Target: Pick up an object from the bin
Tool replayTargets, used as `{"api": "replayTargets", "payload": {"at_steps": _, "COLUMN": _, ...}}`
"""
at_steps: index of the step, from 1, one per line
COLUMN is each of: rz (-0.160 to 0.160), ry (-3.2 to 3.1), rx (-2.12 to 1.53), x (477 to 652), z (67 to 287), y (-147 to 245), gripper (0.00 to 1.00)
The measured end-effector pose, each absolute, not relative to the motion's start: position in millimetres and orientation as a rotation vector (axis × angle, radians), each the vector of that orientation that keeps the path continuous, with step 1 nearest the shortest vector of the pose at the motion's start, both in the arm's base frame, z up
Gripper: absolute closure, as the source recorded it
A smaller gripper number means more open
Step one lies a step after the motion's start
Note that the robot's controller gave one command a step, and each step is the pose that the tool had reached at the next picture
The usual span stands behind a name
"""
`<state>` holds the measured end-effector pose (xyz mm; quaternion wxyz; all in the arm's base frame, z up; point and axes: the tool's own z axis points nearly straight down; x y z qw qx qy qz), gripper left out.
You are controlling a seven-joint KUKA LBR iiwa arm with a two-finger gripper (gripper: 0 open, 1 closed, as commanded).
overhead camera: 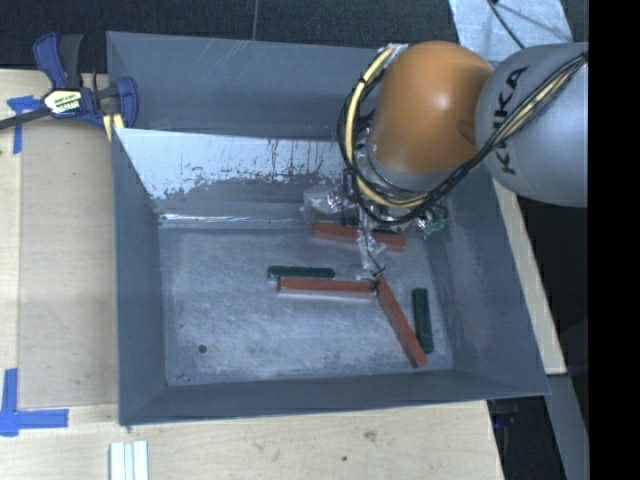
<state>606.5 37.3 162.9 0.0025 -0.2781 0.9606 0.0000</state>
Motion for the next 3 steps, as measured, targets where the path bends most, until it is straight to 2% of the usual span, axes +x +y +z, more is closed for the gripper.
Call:
{"api": "replayTargets", "payload": {"at_steps": 1, "rz": 0.004, "ry": 2.956, "rx": -1.061, "x": 571.3, "z": 68.7, "y": 100.3, "gripper": 0.0}}
{"api": "replayTargets", "payload": {"at_steps": 2, "rz": 0.002, "ry": 2.954, "rx": -1.055, "x": 573.2, "z": 70.8, "y": 99.2, "gripper": 1.0}}
{"api": "replayTargets", "payload": {"at_steps": 3, "rz": 0.001, "ry": 2.955, "rx": -1.055, "x": 572.9, "z": 70.3, "y": 98.7, "gripper": 0.0}}
